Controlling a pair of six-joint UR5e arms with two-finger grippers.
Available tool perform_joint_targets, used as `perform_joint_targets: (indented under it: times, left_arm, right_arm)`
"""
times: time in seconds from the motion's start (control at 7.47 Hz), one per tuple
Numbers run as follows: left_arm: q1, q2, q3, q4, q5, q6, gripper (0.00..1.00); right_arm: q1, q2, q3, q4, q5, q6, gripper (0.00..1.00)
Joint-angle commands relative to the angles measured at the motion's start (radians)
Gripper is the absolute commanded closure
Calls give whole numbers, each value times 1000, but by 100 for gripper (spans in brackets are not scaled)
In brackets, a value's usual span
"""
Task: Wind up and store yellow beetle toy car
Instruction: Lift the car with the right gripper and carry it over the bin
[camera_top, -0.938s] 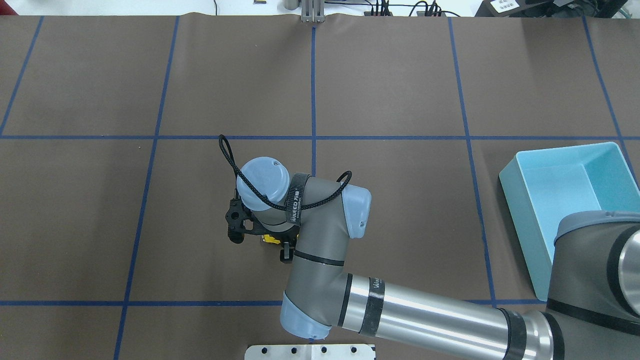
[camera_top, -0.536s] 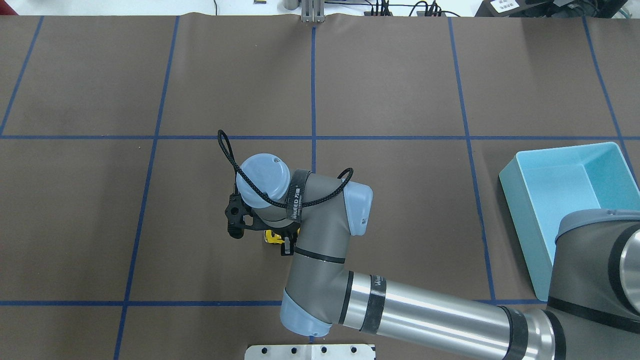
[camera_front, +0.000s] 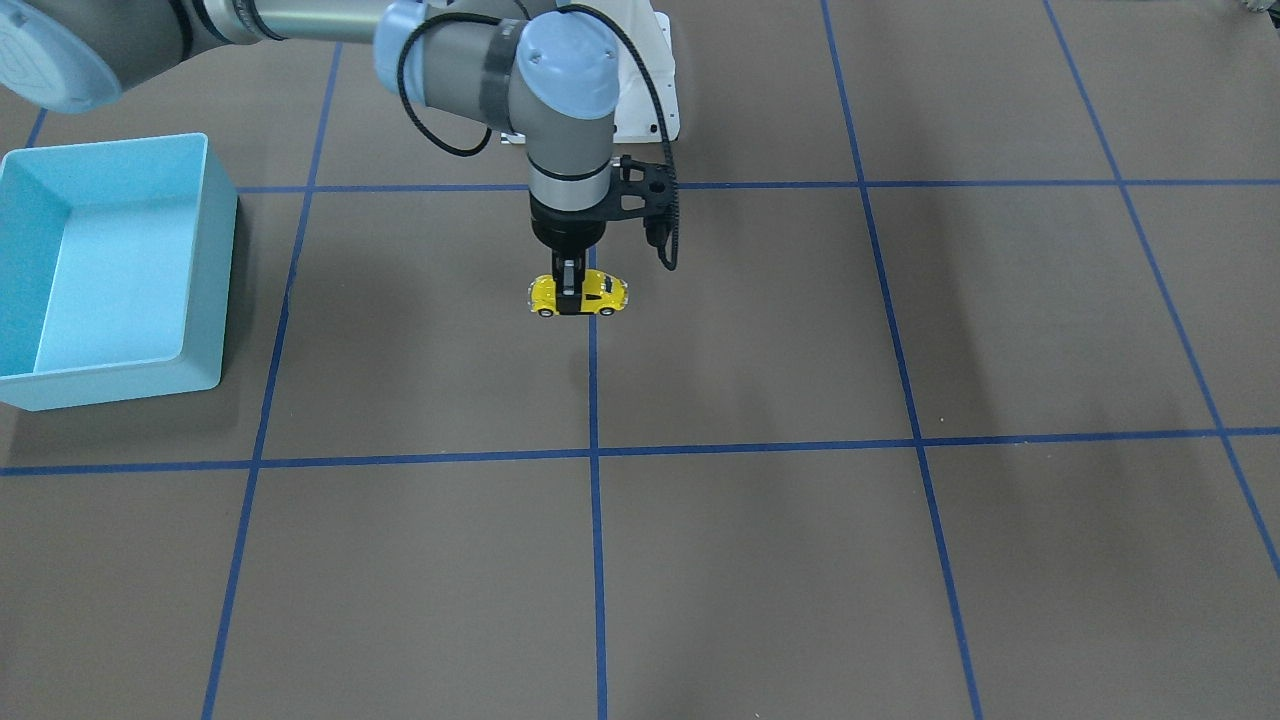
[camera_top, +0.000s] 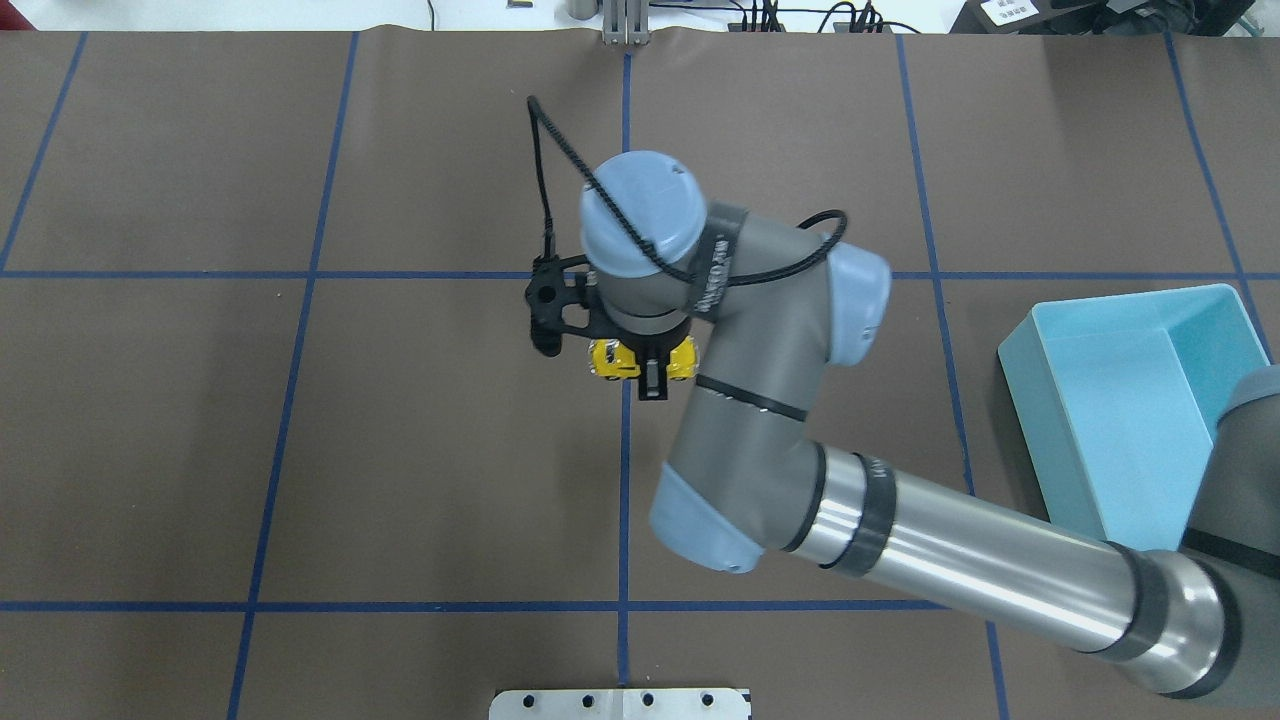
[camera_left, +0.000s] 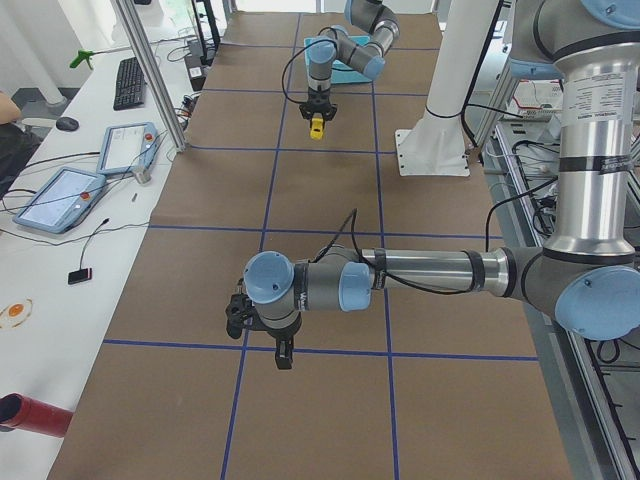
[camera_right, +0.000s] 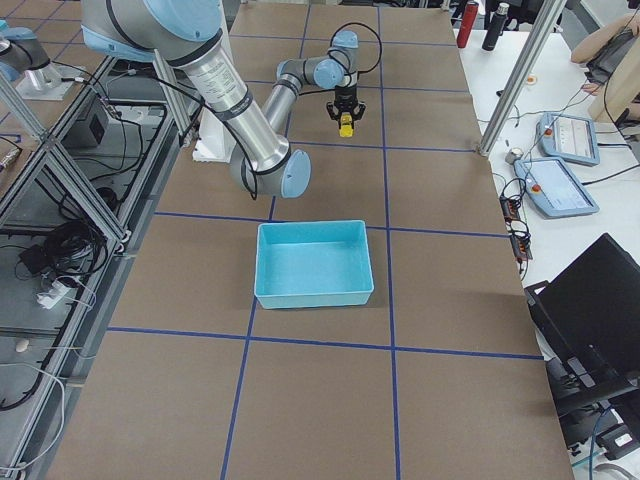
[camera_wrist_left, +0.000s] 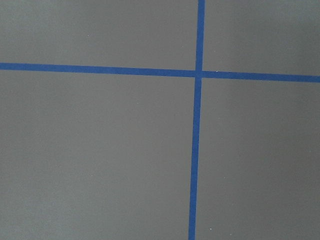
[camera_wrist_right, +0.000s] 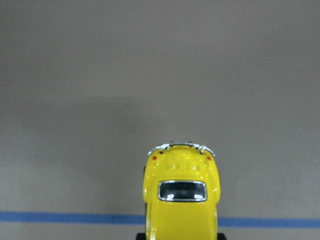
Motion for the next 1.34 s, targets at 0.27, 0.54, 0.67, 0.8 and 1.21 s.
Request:
perform_joint_targets:
  times: [0.27, 0.54, 0.67, 0.8, 1.21]
  left_arm:
    - [0, 0, 0, 0, 0, 0, 0]
    - [0, -1, 0, 0, 0, 0, 0]
    - [0, -1, 0, 0, 0, 0, 0]
    - [0, -1, 0, 0, 0, 0, 0]
    - [0, -1, 0, 0, 0, -2, 0]
  right_arm:
    - [318, -324, 232, -9, 235, -8, 96]
    - [469, -411, 233, -5, 281, -109, 95]
    - [544, -466, 236, -5, 323, -185, 90]
    - [595, -537, 236, 8, 399, -197, 90]
    - [694, -785, 229, 147, 515, -189, 88]
